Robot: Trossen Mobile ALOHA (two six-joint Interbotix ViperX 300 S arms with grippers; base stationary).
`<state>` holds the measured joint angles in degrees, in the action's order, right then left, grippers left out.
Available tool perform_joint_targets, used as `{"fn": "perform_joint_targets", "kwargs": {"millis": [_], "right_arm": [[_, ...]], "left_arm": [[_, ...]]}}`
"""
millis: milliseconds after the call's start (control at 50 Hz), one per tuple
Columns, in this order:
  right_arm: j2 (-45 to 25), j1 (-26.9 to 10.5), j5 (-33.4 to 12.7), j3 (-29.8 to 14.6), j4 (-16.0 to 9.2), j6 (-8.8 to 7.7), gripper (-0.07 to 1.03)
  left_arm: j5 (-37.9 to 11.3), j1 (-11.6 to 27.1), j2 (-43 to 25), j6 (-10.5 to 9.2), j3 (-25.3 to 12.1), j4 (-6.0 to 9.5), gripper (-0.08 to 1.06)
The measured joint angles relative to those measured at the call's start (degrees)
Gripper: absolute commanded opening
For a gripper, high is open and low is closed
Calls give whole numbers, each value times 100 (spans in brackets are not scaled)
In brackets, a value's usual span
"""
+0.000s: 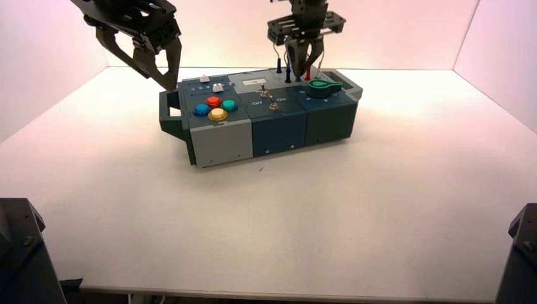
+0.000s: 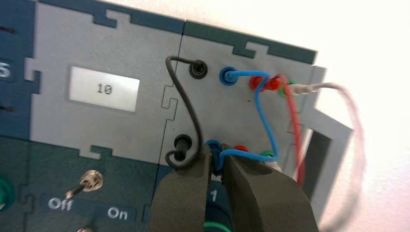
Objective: Pull the blue wire.
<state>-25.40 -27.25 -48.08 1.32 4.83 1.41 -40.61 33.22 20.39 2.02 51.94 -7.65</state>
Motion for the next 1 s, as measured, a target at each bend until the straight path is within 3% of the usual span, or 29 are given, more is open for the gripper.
{"fn": "perform_joint_targets", "kwargs": {"millis": [360,620,760,880,1000], "right_arm": [[220,70,-88,35,132,18,-2],[369,70,-105,325,229,26,-1],[510,70,-114,457,308,26,15],[633,79,-229,545,316,26,18],[738,79,-299,650,325,26,28]], "left_arm": [[0,0,0,0,0,0,76],[-18,0,0,-9,0,0,76],[-18,0,0,0,0,0,76],[-18,0,0,0,0,0,76],[-18,0,0,0,0,0,76]]}}
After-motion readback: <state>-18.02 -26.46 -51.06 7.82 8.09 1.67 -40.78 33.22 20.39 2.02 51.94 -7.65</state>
